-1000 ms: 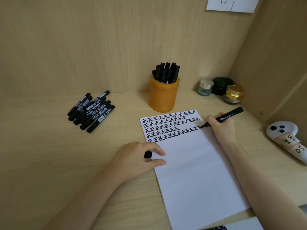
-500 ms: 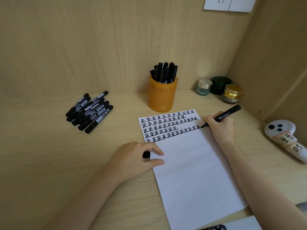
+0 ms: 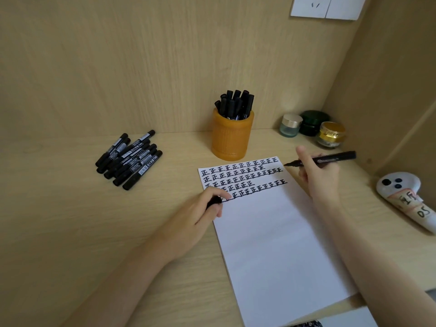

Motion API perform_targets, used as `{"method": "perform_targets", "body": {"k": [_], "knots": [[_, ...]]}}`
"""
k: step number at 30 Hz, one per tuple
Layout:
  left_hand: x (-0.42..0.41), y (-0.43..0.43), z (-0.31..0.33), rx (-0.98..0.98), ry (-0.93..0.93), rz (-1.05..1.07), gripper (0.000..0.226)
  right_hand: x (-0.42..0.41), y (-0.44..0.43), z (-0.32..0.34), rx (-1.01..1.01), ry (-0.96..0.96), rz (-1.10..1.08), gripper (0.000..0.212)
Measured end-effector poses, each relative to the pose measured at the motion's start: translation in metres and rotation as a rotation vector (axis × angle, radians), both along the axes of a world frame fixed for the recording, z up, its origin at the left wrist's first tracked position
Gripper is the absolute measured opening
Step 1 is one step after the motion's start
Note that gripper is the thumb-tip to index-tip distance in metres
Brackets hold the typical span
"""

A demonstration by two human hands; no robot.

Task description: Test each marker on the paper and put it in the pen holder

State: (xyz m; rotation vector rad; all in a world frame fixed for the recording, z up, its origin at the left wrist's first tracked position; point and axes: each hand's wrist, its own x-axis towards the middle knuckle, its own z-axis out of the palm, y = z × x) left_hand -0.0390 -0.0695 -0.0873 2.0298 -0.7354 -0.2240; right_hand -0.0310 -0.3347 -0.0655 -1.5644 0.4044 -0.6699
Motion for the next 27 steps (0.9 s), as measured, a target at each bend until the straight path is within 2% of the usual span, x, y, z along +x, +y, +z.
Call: {"method": "perform_targets", "body": {"k": [4,7,14,22,27], "knots": [[-0.001,-0.006,0.004,-0.136,0.107,0.014,0.028,-0.007,0.023,0.006,0.210,0.063,0.314,0.026],[0.000,-0.006,0.007,-0.265,0.171,0.090,0.026,-0.014,0.044,0.004,0.218,0.082,0.450,0.026],[0.000,-0.008,0.007,-0.414,0.209,0.145,0.026,-0.021,0.071,0.001,0.254,0.018,0.502,0.038],[0.000,-0.010,0.007,-0.420,0.185,0.122,0.025,-0.024,0.082,-0.003,0.124,0.035,0.499,0.036],[0.003,-0.008,0.003,-0.443,0.175,0.191,0.022,-0.027,0.097,-0.004,0.022,-0.012,0.535,0.027]]}}
